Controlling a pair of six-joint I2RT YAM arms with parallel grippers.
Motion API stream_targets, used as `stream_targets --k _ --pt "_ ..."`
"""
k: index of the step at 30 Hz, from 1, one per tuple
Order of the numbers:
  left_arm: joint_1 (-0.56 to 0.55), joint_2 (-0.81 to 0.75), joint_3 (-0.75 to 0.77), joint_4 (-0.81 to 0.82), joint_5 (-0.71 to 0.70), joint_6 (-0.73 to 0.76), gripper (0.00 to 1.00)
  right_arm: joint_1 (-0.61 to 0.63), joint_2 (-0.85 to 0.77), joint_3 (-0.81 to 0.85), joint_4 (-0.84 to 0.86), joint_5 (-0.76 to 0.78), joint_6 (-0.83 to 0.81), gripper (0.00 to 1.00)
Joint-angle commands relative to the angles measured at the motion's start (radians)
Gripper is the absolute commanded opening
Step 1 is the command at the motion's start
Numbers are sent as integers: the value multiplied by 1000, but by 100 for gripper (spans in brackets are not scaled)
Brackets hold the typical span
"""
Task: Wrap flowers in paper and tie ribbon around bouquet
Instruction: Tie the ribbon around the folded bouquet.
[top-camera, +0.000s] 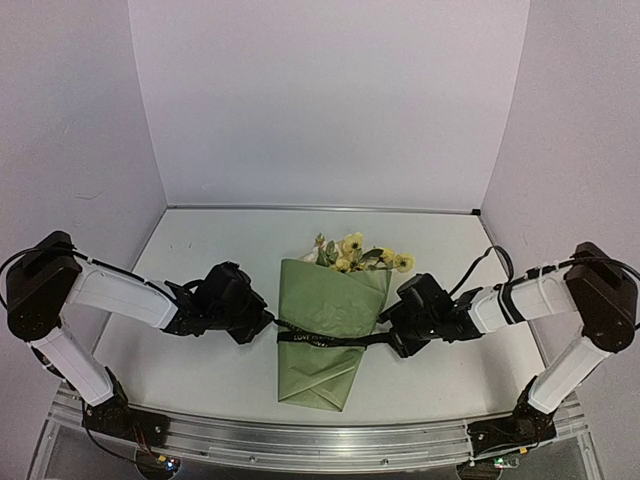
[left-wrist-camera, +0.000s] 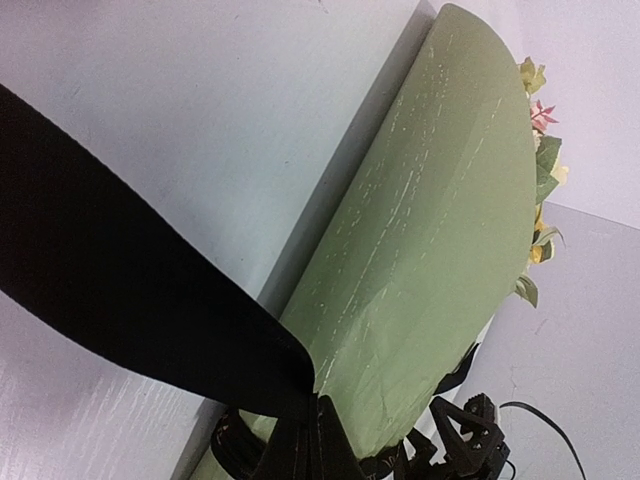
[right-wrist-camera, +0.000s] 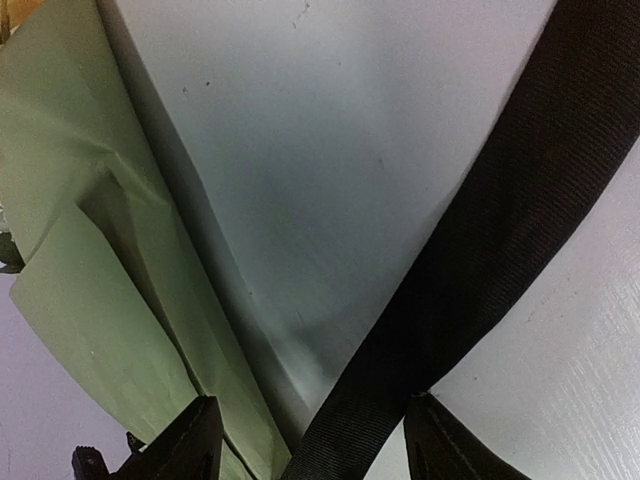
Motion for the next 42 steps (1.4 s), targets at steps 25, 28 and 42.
stream_targets --k 25,28,42 --pt "16 -77 0 9 -4 36 0 104 53 -155 115 105 195 47" --pt "15 -75 1 12 -5 37 0 106 74 -159 126 111 206 43" --pt "15 -79 -5 -5 -18 57 0 76 126 -181 260 162 157 1"
